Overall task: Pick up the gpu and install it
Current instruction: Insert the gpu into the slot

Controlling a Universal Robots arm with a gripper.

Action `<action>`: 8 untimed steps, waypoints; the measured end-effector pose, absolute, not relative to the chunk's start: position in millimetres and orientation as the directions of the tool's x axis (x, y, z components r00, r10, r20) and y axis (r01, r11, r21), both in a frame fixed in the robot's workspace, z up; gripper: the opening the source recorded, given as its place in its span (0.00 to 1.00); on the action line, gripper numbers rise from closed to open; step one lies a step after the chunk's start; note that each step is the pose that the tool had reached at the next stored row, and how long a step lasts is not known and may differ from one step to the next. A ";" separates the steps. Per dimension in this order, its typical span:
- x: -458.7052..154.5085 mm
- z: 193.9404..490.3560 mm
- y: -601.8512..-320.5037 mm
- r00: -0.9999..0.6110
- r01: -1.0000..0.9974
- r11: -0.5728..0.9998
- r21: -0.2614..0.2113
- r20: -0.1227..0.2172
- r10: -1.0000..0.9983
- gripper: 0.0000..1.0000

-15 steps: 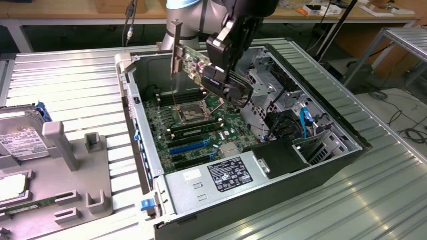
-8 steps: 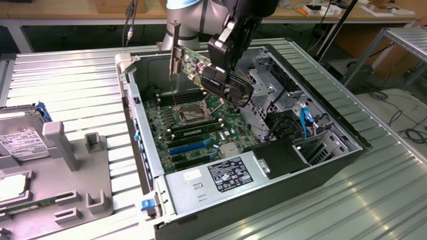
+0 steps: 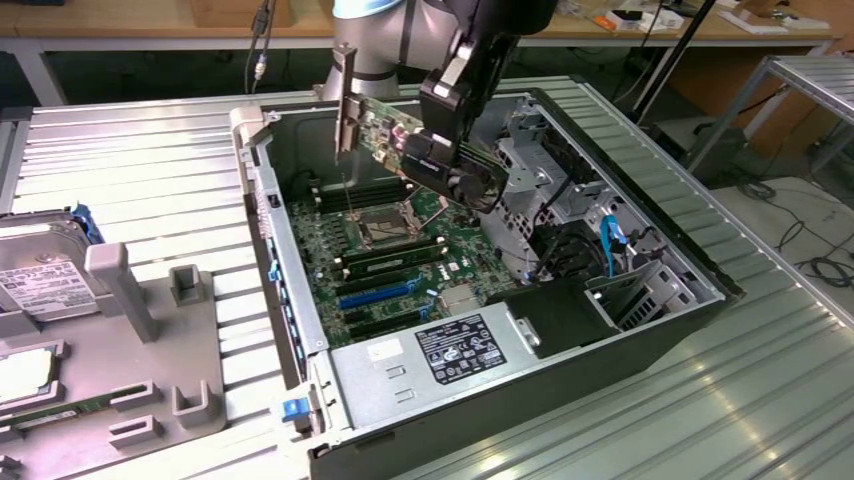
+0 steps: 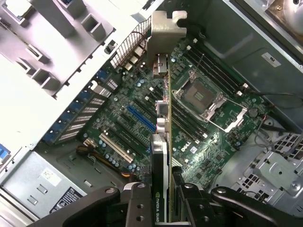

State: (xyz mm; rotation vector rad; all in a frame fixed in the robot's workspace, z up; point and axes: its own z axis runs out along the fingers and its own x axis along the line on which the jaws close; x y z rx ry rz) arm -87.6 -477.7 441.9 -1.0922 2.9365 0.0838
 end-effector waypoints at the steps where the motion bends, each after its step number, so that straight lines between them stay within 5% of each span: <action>1: -87.6 441.9 -477.7 -0.751 -0.660 0.750 0.048 -0.026 -0.659 0.27; 8: -87.6 441.9 -477.7 -0.714 -0.700 0.712 0.048 -0.026 -0.700 0.27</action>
